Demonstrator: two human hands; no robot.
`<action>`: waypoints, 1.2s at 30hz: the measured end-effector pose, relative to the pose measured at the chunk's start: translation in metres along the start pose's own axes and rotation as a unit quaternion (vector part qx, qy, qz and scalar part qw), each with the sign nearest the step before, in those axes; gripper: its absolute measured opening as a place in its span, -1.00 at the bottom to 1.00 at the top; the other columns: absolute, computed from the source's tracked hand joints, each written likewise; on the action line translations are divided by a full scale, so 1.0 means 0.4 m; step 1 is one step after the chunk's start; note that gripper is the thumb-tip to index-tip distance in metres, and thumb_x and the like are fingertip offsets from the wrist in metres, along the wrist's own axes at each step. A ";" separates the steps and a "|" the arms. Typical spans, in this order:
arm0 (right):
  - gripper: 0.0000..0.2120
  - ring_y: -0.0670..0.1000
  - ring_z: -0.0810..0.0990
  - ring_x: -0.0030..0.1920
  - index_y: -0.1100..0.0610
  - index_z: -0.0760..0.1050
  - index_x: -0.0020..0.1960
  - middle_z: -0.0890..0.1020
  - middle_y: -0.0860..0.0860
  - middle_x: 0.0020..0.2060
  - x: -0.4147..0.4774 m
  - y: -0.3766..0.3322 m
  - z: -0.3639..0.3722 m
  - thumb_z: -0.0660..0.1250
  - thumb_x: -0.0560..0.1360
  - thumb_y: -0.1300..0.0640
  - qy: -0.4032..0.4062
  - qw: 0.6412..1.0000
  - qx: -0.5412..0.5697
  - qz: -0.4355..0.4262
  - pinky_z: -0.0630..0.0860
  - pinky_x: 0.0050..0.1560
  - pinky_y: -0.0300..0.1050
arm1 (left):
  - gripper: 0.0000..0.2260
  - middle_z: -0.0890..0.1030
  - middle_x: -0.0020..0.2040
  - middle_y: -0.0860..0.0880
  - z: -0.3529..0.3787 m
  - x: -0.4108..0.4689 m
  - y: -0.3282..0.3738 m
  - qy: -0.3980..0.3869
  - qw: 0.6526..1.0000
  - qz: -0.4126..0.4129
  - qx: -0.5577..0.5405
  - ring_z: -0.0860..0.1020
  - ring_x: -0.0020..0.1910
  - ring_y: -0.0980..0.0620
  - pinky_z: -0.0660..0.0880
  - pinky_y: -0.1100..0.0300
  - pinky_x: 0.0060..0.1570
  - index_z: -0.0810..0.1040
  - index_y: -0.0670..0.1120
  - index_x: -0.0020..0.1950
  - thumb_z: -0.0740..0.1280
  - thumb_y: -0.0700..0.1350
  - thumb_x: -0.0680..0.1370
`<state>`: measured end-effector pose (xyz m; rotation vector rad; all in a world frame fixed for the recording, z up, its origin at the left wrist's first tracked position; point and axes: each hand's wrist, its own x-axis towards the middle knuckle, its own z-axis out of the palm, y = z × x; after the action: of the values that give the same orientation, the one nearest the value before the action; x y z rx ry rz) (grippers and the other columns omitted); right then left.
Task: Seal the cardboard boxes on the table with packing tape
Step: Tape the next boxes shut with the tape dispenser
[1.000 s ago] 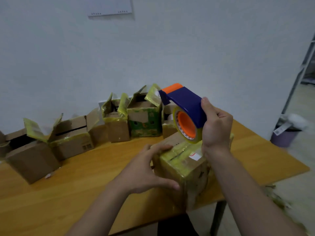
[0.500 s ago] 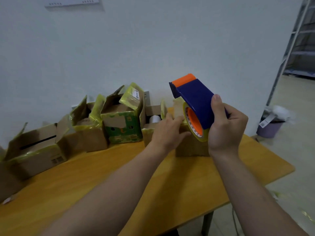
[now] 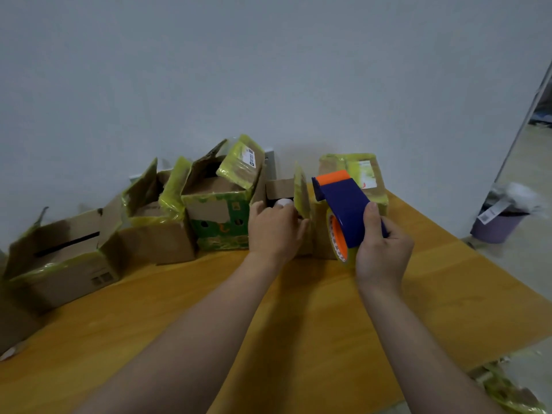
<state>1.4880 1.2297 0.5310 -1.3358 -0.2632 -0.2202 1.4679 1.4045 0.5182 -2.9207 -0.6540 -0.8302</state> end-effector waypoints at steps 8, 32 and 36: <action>-0.63 -0.06 0.67 -0.08 0.05 0.60 0.06 0.69 -0.04 -0.10 0.007 0.004 0.023 0.19 0.64 -0.21 -0.008 0.998 -0.060 0.010 0.62 -0.13 -0.10 | -0.71 0.54 -0.30 0.10 -0.072 -0.069 -0.005 -0.023 0.999 -0.039 0.001 0.58 -0.24 0.01 0.31 -0.03 0.24 0.41 0.05 -0.10 0.11 0.20 0.69; -0.45 0.16 0.49 -0.38 0.42 0.57 -0.23 0.56 0.32 -0.38 -0.402 -0.172 0.287 0.33 0.58 -0.10 -0.353 0.929 0.103 0.029 0.42 -0.35 -0.14 | -0.79 0.54 -0.14 0.20 -0.381 -0.579 -0.539 0.091 0.977 -0.112 -0.159 0.49 -0.10 0.17 0.49 -0.08 0.03 0.51 0.18 -0.08 0.31 0.29 0.52; -0.52 0.08 0.57 -0.39 0.32 0.63 -0.25 0.63 0.21 -0.39 -0.408 -0.154 0.311 0.33 0.55 -0.09 -0.375 0.923 0.081 0.045 0.48 -0.35 -0.20 | -0.21 0.39 0.45 0.14 -0.365 -0.560 -0.574 0.055 0.947 -0.165 -0.271 0.42 0.38 0.13 0.44 0.09 0.25 0.27 0.21 0.57 0.43 0.35 0.40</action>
<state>1.3065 1.3388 0.5634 -1.2150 -0.8431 0.4016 1.1301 1.5058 0.5109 -3.2390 -1.0780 -1.3972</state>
